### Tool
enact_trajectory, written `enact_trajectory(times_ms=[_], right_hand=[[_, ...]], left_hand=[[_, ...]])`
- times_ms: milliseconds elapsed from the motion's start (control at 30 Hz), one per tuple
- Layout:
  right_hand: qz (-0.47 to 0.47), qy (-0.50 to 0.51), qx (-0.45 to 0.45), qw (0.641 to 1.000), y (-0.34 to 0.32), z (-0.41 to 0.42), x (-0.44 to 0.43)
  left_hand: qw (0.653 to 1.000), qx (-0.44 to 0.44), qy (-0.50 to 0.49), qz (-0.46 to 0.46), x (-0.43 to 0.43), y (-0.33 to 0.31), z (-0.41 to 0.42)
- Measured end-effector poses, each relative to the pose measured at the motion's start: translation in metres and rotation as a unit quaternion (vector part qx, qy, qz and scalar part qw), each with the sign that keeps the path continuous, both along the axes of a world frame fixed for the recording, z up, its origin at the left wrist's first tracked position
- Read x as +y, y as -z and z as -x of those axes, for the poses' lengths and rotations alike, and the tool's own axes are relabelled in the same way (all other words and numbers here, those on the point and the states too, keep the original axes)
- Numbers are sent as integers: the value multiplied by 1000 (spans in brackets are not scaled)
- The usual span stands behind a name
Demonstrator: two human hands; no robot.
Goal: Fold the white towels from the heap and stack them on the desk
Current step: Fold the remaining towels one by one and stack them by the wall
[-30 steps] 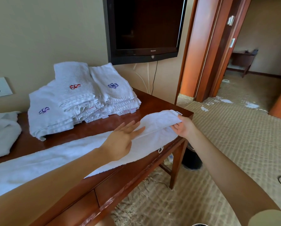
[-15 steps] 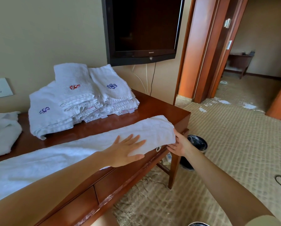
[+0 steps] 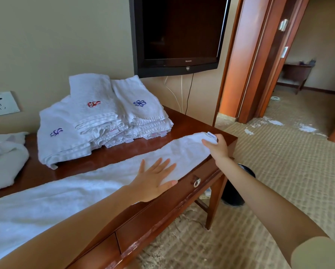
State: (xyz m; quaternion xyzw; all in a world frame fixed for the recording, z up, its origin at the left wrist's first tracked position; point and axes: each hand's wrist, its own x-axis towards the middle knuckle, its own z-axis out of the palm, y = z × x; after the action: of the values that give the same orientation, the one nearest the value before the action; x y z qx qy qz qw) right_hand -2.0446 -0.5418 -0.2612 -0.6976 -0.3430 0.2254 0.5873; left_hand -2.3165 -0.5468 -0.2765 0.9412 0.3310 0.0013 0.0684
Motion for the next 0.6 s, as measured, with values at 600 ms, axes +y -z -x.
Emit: enact_trajectory(times_ms=[600], right_hand=[[250, 90, -328, 907, 15, -11, 81]], left_hand=[[1000, -29, -10, 3, 60, -2, 42]])
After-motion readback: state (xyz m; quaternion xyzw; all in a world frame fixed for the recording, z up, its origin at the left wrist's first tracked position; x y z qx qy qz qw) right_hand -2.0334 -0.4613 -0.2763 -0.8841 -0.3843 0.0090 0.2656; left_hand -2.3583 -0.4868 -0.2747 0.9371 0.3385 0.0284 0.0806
